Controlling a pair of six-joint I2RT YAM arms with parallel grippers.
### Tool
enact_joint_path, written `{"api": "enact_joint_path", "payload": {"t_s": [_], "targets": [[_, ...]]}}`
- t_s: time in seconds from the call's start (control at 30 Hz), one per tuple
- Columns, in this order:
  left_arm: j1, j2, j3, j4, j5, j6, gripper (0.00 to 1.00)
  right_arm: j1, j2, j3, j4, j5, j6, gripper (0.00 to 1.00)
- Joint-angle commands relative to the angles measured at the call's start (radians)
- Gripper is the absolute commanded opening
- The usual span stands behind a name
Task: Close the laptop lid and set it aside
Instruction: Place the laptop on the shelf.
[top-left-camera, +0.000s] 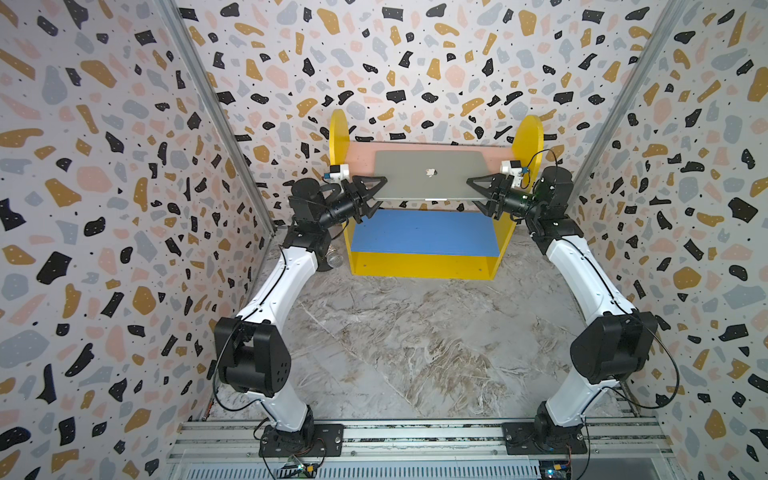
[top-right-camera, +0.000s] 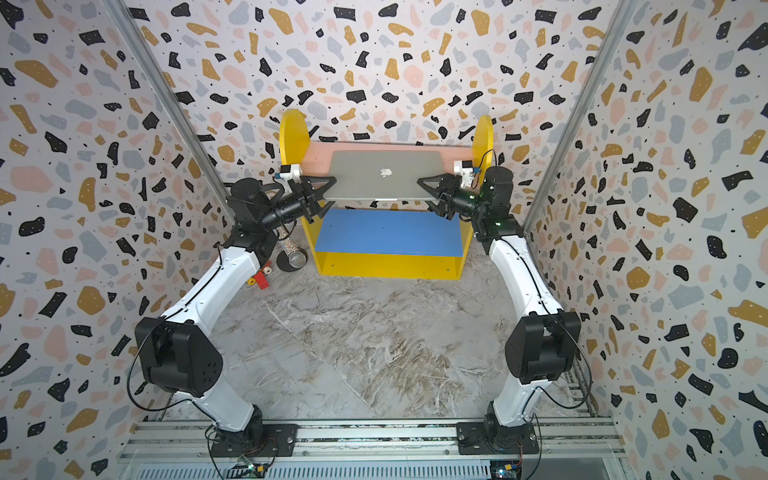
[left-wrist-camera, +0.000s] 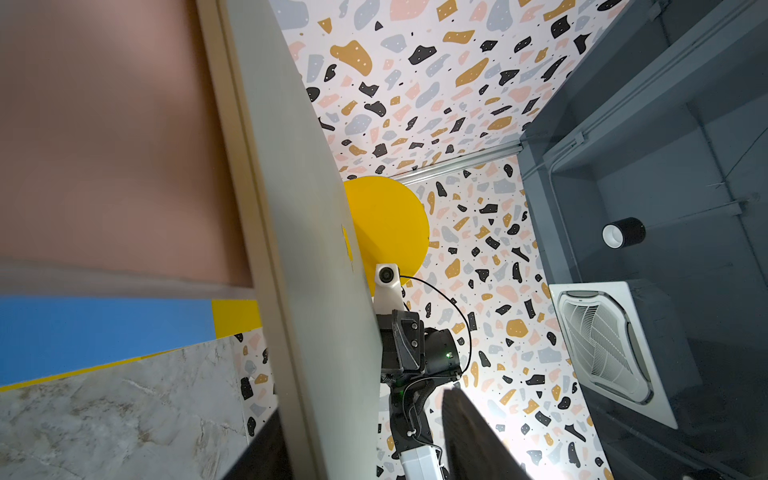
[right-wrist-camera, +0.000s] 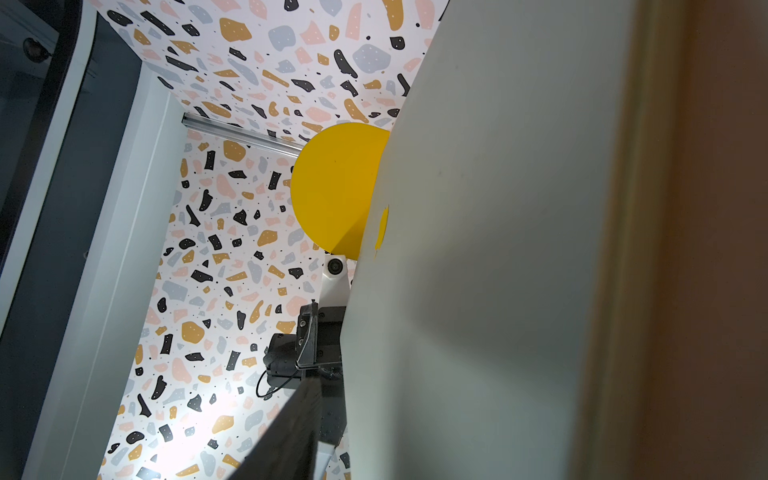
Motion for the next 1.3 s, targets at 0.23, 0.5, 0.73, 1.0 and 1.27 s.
{"api": "enact_joint_path", "payload": {"t_s": [0.23, 0.5, 0.73, 1.0, 1.27], "targets": [[0.003, -0.026, 0.016, 0.115, 0.024, 0.006, 0.66, -0.012, -0.064, 0.017, -0.062, -0.031, -0.081, 0.56], [0.006, -0.031, 0.005, 0.104, 0.021, 0.009, 0.67, -0.034, -0.081, -0.012, -0.078, -0.035, -0.096, 0.59], [0.011, -0.039, -0.002, 0.088, 0.024, 0.020, 0.69, -0.050, -0.100, -0.024, -0.089, -0.040, -0.114, 0.64], [0.027, -0.062, -0.021, 0.061, 0.031, 0.036, 0.71, -0.066, -0.126, -0.052, -0.083, -0.042, -0.111, 0.66], [0.037, -0.107, -0.054, -0.003, 0.035, 0.093, 0.71, -0.074, -0.171, -0.099, -0.104, -0.039, -0.127, 0.66]]}}
